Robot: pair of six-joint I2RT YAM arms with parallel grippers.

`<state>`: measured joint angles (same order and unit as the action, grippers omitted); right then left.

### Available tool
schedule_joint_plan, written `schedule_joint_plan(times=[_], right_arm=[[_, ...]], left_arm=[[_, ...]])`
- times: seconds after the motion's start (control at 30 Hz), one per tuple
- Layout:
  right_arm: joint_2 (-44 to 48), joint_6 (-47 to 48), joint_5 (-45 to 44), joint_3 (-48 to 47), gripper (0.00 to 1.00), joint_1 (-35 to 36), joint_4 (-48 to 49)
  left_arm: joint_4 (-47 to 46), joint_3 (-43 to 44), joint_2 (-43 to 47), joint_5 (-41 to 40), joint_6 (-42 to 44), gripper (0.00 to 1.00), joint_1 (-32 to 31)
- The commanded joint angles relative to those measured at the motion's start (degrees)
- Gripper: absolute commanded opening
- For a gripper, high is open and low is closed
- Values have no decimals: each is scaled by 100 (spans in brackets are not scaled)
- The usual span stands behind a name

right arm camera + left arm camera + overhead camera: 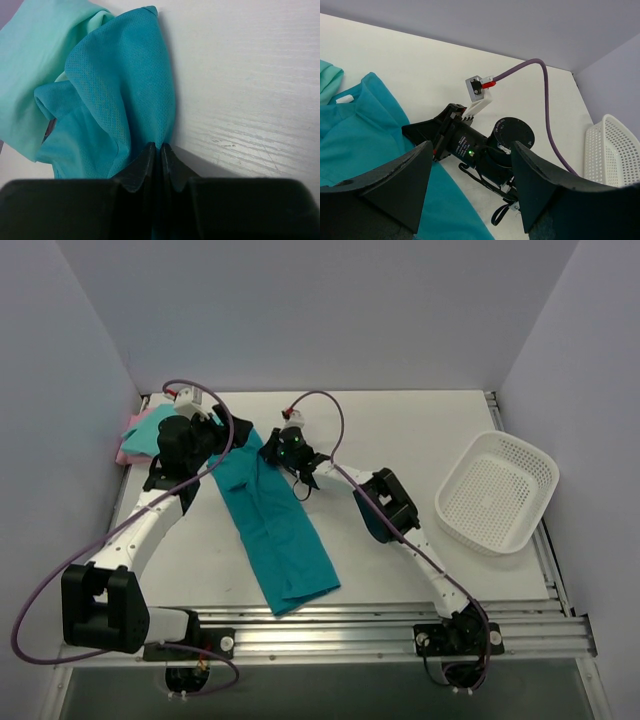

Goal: Fold and stack the t-shirts
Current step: Fold the tshirt

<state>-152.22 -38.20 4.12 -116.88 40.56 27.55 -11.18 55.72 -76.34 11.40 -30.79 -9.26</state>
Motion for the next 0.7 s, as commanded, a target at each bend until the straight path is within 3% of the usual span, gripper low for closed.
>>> schedule_joint_plan(times=[0.0, 0.2, 0.4, 0.67], right_arm=[[-229, -100, 80, -98, 0, -21, -154], [-150, -232, -394, 86, 0, -451, -92], [509, -399, -1000, 956, 0, -1136, -4], [1265, -566, -1572, 2081, 0, -1524, 14]], left_arm=[[-385, -35, 22, 99, 29, 72, 29], [-420, -88, -21, 91, 55, 72, 29], [-455, -97, -127, 143, 38, 72, 38], [-622, -150, -241, 275, -77, 71, 29]])
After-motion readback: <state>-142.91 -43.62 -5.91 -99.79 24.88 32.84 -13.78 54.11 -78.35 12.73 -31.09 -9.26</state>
